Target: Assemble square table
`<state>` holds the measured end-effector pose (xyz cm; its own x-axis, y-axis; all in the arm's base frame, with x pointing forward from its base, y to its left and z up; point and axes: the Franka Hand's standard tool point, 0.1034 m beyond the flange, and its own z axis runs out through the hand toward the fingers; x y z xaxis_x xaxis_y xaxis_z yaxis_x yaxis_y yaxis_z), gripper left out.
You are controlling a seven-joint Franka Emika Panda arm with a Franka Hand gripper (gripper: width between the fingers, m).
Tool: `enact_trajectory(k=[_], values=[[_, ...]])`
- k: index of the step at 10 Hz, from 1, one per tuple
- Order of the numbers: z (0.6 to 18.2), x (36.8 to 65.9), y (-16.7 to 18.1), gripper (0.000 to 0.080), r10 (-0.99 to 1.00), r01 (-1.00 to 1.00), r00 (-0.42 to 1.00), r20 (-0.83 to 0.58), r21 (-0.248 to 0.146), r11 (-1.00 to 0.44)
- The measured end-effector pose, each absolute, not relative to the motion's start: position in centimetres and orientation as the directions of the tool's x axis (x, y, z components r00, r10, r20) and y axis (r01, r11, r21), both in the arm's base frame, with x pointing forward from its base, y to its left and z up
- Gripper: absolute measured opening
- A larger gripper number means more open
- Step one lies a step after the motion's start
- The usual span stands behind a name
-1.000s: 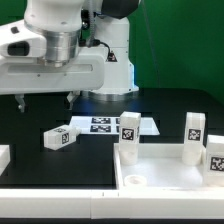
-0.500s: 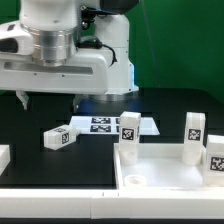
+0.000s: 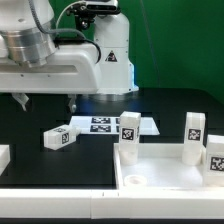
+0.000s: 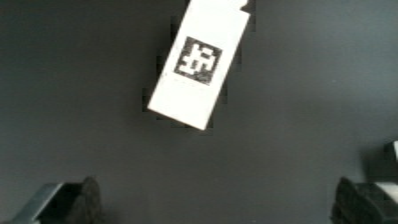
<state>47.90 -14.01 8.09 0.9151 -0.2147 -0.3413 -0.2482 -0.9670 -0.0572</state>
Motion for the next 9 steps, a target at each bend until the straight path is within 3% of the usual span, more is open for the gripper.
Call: enact_trajectory(k=[2, 3, 5, 6, 9], values=[[8.0, 47.5, -13.9, 0.0649, -0.226, -0.269, 0.9, -0.372, -0.067, -0.961], [7.6, 47.2, -14.1, 0.0649, -0.268, -0.332, 0.873, -0.408, -0.095, -0.938], [6.9, 46.5, -13.7, 0.0649, -0.328, -0.481, 0.742, -0.584, -0.123, -0.868], [6.7, 46.6, -14.1, 0.0649, -0.289, -0.497, 0.661, -0.692, -0.116, -0.86], [6.1, 46.3, -14.2, 0.0649, -0.203, -0.503, 0.527, -0.825, -0.11, -0.857]])
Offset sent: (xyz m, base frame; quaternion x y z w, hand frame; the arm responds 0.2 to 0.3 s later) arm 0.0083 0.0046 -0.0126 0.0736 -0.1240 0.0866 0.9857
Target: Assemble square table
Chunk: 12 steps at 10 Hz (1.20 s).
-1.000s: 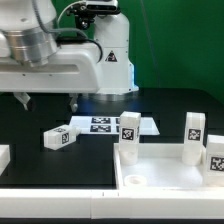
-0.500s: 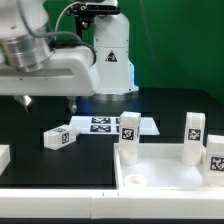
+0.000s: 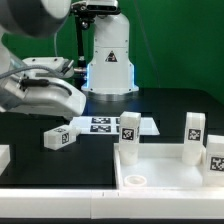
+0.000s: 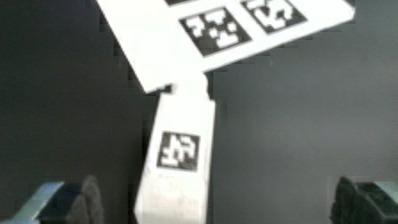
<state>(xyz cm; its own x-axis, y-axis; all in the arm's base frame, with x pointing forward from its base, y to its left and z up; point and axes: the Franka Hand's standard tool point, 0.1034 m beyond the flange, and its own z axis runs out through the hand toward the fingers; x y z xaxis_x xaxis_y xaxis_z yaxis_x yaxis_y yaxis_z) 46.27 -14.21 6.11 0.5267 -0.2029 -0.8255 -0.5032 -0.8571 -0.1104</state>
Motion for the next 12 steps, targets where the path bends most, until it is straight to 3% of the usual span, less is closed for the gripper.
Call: enact_trajectory(k=[7, 11, 12], values=[[1.7, 44.0, -13.1, 0.0649, -0.257, -0.568, 0.474, -0.842, -0.07, -0.82], [0.9, 43.7, -13.3, 0.0649, -0.261, -0.569, 0.47, -0.843, -0.063, -0.82], [0.9, 43.7, -13.3, 0.0522, -0.261, -0.569, 0.47, -0.843, -0.063, -0.82]])
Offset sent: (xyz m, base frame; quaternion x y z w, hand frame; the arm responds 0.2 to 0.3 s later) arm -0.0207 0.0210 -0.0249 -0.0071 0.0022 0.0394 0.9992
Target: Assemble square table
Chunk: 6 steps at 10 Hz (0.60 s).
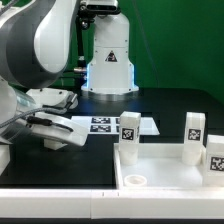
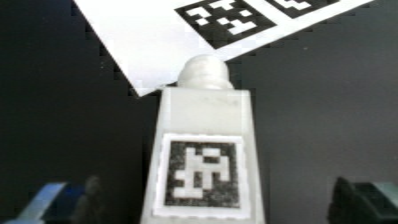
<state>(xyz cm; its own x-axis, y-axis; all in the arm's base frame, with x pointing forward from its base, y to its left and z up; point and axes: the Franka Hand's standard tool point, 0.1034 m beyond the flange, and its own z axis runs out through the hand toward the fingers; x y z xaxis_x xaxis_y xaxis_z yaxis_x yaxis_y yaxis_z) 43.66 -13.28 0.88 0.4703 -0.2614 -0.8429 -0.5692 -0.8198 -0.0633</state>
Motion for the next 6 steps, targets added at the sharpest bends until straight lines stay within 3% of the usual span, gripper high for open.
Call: enact_trajectory(k=[1, 2, 3, 4, 5, 6], values=[[0.9, 43.7, -13.3, 0.0522, -0.261, -0.569, 0.47, -0.843, -0.063, -0.82], [0.9, 43.7, -13.3, 0.0381, -0.261, -0.569, 0.47, -0.843, -0.063, -0.82], [0.9, 43.7, -13.3, 0.0381, -0.261, -0.569, 0.47, -0.843, -0.063, -0.82], [1.1, 43.9, -13.3, 0.0284, -0.262, -0.567, 0.476, -0.84, -0.066, -0.821], [2.4, 44.8, -13.2, 0.0284, -0.261, -0.562, 0.499, -0.826, -0.079, -0.824], [4.7, 45.5, -12.8, 0.0284, -0.238, -0.558, 0.499, -0.833, -0.099, -0.824]])
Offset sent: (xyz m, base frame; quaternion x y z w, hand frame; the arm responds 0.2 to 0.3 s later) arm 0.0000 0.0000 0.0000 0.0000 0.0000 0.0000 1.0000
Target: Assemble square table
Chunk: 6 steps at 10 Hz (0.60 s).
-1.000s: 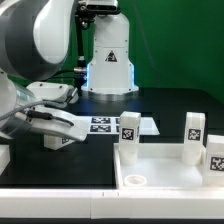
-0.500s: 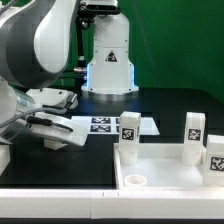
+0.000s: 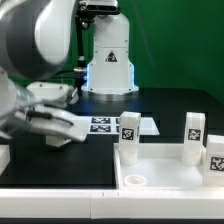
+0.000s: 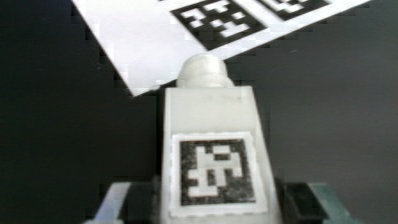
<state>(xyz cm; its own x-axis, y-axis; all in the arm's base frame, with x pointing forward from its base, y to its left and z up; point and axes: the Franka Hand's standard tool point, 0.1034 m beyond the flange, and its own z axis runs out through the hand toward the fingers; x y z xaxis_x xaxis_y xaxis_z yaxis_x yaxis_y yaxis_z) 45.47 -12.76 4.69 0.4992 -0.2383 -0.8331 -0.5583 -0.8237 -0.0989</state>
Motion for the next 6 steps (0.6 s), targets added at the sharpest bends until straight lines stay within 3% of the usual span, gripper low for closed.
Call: enact_trajectory(k=[3, 5, 6], values=[[11.0, 50.0, -12.2, 0.0284, -0.237, -0.481, 0.684, -0.69, -0.182, -0.858], [9.9, 50.0, -12.5, 0.0284, -0.306, -0.483, 0.751, -0.586, -0.17, -0.859], [10.1, 50.6, -12.4, 0.0284, -0.322, -0.473, 0.781, -0.536, -0.17, -0.864]])
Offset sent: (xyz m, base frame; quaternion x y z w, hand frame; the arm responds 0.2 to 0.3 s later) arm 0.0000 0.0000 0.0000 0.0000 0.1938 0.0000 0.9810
